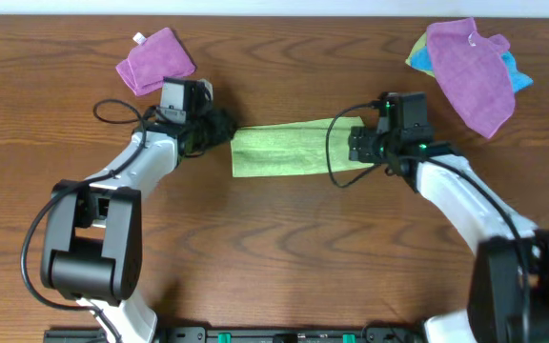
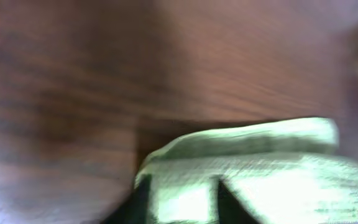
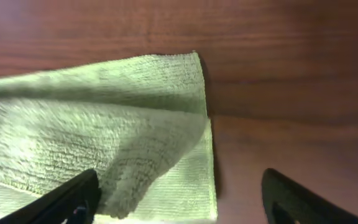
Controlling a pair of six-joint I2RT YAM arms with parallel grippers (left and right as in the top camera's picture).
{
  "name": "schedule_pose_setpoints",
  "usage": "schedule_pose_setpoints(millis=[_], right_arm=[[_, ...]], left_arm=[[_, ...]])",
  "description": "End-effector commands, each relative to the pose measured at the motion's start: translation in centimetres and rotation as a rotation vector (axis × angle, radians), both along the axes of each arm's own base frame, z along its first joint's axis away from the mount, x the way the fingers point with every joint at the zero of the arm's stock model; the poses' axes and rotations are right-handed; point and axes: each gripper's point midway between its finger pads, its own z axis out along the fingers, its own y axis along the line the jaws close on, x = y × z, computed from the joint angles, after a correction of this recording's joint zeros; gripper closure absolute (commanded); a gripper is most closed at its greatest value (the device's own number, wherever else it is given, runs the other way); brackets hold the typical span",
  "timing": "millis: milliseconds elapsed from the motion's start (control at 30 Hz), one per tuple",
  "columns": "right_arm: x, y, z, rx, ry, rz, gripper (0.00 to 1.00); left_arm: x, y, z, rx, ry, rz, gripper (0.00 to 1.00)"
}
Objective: Fold the cloth
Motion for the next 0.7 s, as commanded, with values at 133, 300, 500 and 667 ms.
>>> schedule_pose_setpoints(millis=[133,300,500,667], right_arm=[[-3.2,0.0,3.5,0.161,0.068,-0.102,0.05],[-3.6,-0.7,3.3,0.161,0.083,-0.112,0.01],[-4.9,-0.9,2.1,0.150,0.139,-0.113,0.03],[-6.4,-1.3,-1.4,0.209,0.185,-0.225,0.03]], left_arm=[[-0.8,-3.7,2.8,-0.136,0.005,-0.079,0.94],[-1.2,-5.3,2.3,-0.084,-0.004,-0.095,0.94],[-2.2,-6.6,2.0,-0.068,0.006,-0.138,0.94],[-3.0,-5.2,-0.1,0.073,0.033,-0.128,0.94]])
